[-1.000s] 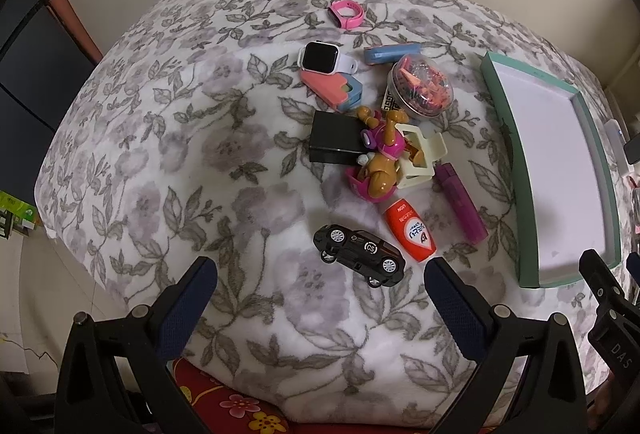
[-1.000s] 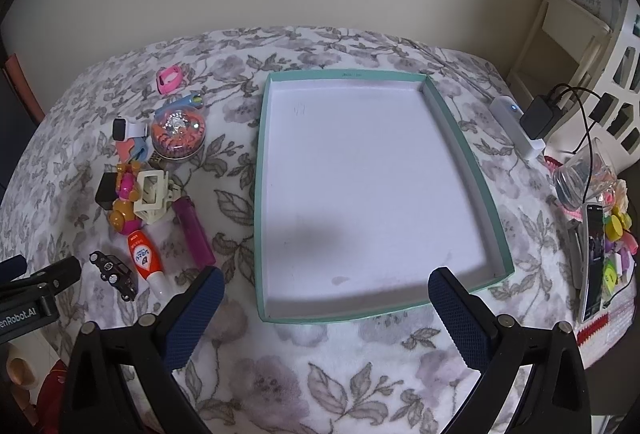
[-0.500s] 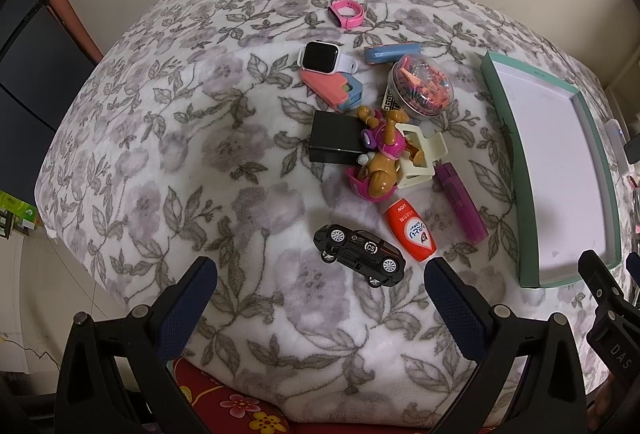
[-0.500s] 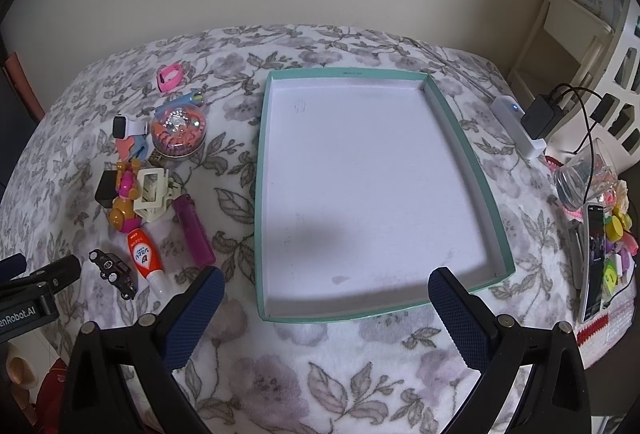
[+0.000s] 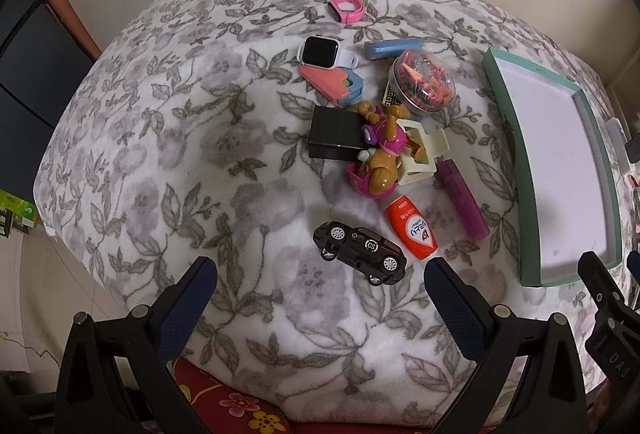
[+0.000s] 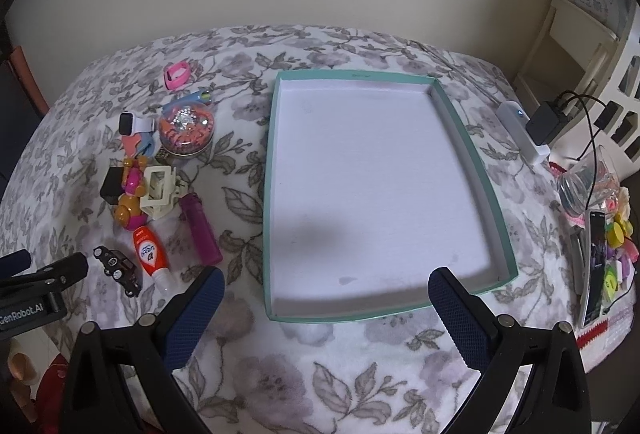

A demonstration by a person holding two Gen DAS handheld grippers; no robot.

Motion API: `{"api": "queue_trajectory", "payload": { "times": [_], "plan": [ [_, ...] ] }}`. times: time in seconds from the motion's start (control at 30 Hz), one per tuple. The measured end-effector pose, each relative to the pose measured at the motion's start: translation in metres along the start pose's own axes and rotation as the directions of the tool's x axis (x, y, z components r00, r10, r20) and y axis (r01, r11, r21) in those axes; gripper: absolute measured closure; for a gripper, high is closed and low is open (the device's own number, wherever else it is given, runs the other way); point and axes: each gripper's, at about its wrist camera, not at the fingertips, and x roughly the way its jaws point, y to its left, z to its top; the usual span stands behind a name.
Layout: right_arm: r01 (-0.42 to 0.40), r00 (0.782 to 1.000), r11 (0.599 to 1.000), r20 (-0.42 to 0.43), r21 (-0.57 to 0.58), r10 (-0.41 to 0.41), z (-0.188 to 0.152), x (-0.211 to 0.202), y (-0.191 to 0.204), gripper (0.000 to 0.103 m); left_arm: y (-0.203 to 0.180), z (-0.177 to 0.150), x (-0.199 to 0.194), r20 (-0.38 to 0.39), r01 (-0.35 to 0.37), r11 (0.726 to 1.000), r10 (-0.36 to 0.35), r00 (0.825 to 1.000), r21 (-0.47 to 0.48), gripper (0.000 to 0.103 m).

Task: Organize rigid objects
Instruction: 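Grasp the black toy car with the left tool while the right tool grasps the orange LION bottle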

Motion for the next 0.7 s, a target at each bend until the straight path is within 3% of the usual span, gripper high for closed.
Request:
{"api": "queue_trajectory", "payload": {
  "times": [0.33, 0.5, 0.7],
  "plan": [
    [-0.091, 0.995, 0.994, -0.039, -0.066, 0.088, 0.020, 0.017, 0.033, 0.001, 0.007, 0.015, 0.036, -0.090, -0.040, 0.996, 0.033, 0.995, -0.082, 0.000],
    [-0.122, 0.991, 0.988, -0.065, -0.100, 0.115, 0.025, 0.030, 0.052, 0.004, 0.012, 0.020, 0.052, -0.119, -0.007, 0.991, -0.010, 0.993, -0.135, 0.000],
    [-0.113, 0.992, 0.988, -0.073, -0.105, 0.106, 0.025, 0.035, 0.051, 0.004, 0.000, 0.022, 0.075, -0.166, -0.029, 0.996, 0.014, 0.986, -0.086, 0.000]
  ]
}}
